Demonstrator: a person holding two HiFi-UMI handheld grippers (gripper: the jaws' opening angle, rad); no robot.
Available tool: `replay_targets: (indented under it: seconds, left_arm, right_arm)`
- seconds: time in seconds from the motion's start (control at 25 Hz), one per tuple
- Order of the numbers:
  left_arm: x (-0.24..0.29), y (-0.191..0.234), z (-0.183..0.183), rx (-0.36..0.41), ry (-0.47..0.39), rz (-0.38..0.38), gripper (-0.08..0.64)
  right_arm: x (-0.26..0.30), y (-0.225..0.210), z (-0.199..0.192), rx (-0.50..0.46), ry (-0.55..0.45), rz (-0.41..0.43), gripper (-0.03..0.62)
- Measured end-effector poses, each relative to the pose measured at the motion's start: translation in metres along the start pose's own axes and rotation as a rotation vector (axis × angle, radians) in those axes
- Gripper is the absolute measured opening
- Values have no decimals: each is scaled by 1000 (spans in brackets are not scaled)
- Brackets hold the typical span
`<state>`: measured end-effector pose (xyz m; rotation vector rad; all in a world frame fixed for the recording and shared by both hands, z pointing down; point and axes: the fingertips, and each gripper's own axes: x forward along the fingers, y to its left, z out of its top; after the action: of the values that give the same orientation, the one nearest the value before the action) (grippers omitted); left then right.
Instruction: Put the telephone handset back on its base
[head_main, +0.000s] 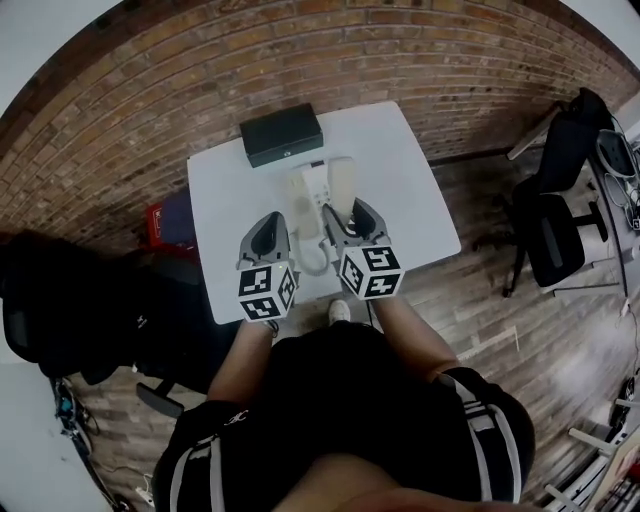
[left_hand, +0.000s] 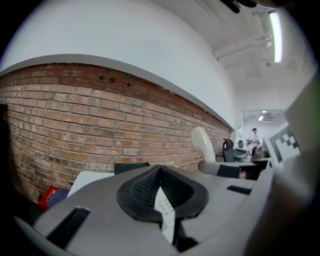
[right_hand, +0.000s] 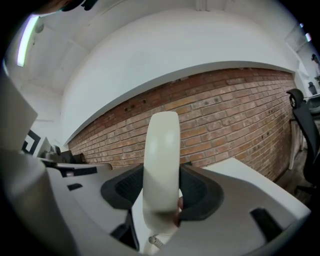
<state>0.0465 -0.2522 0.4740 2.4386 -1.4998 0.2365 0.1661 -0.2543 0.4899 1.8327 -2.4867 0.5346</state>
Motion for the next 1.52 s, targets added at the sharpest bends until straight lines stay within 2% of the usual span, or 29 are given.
replay_targets:
  seconds: [0.24, 0.56, 0.88, 1.12, 1.4, 1.52]
  left_arm:
    - [12, 23, -12, -20, 43, 59, 2]
    - [22, 51, -10, -13, 47, 26, 2]
    - [20, 80, -4, -31, 32, 22, 2]
    - [17, 95, -2, -41, 25, 33, 2]
    - [15, 109, -2, -54, 18, 51, 2]
    - [14, 116, -2, -66, 16, 62, 2]
  right_arm:
    - [39, -4, -21, -11, 144, 22, 201]
    - [78, 2, -57, -30, 344, -11, 201]
    - [111, 10, -80, -54, 467, -53, 201]
    - [128, 6, -98, -32, 549, -92, 201]
    - [143, -1, -116, -115, 619, -109, 201]
    - [149, -2, -128, -110, 672, -108, 201]
